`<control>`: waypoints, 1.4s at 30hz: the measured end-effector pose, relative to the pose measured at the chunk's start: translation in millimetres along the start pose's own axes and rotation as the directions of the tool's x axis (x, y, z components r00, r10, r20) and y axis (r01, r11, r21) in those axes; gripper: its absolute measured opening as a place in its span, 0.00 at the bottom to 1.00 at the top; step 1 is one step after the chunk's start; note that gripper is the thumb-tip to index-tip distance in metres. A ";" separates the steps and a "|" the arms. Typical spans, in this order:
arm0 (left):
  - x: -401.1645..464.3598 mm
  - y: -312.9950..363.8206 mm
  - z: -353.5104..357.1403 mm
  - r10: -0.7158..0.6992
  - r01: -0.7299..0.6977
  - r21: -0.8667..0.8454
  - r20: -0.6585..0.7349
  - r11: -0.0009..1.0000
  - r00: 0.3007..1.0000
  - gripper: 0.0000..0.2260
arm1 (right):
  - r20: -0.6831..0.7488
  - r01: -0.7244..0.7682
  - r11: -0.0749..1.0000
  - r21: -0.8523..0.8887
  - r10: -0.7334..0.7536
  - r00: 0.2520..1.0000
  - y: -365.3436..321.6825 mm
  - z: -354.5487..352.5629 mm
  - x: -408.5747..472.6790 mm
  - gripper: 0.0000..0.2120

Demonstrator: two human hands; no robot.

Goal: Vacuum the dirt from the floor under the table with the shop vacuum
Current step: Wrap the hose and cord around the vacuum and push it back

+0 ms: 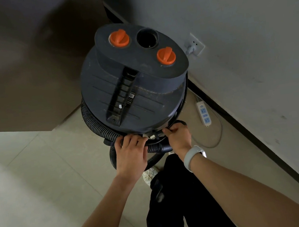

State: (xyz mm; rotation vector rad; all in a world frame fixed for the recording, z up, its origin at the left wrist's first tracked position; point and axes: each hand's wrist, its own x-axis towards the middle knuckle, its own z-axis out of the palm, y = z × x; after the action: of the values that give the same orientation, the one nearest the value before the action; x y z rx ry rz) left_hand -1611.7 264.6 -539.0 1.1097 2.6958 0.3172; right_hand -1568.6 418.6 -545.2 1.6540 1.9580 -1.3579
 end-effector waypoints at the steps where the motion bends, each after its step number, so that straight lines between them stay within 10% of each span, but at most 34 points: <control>1: -0.8 0.6 -2.2 -0.026 0.026 0.002 0.043 1.000 0.999 0.15 | 0.004 0.011 1.000 -0.028 -0.011 1.000 -0.7 -1.6 0.9 0.14; 8: 3.0 -1.6 -8.2 -0.032 0.029 0.047 0.055 0.998 0.998 0.17 | 0.117 -0.209 0.899 0.385 0.177 0.977 -18.2 -2.3 0.6 0.22; 18: 1.2 9.6 -1.0 -0.258 0.244 -0.095 -0.169 0.965 0.951 0.12 | 0.034 -0.047 0.990 0.131 0.043 0.998 -11.3 -14.4 8.9 0.15; 23: 12.4 -1.5 -30.9 -0.414 0.322 -0.322 -0.279 0.890 0.866 0.14 | -0.096 0.266 0.960 0.089 -0.257 0.962 -22.2 -20.9 -8.2 0.21; 29: 79.8 -8.3 -66.9 -0.402 0.341 -0.450 -0.043 0.825 0.915 0.28 | -0.137 0.562 0.824 -0.069 -0.566 0.813 -68.3 -24.4 -8.5 0.37; 42: 86.3 -20.0 -70.7 -0.370 0.388 -0.331 0.117 0.860 0.921 0.28 | 0.078 0.522 0.748 -0.409 -0.542 0.837 -98.3 -34.6 -2.3 0.27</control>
State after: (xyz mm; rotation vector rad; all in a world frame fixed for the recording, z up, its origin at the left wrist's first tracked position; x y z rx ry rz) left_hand -1704.2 303.7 -486.4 0.4647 2.5953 0.6549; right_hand -1640.7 450.5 -477.1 0.9652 2.6505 -0.9353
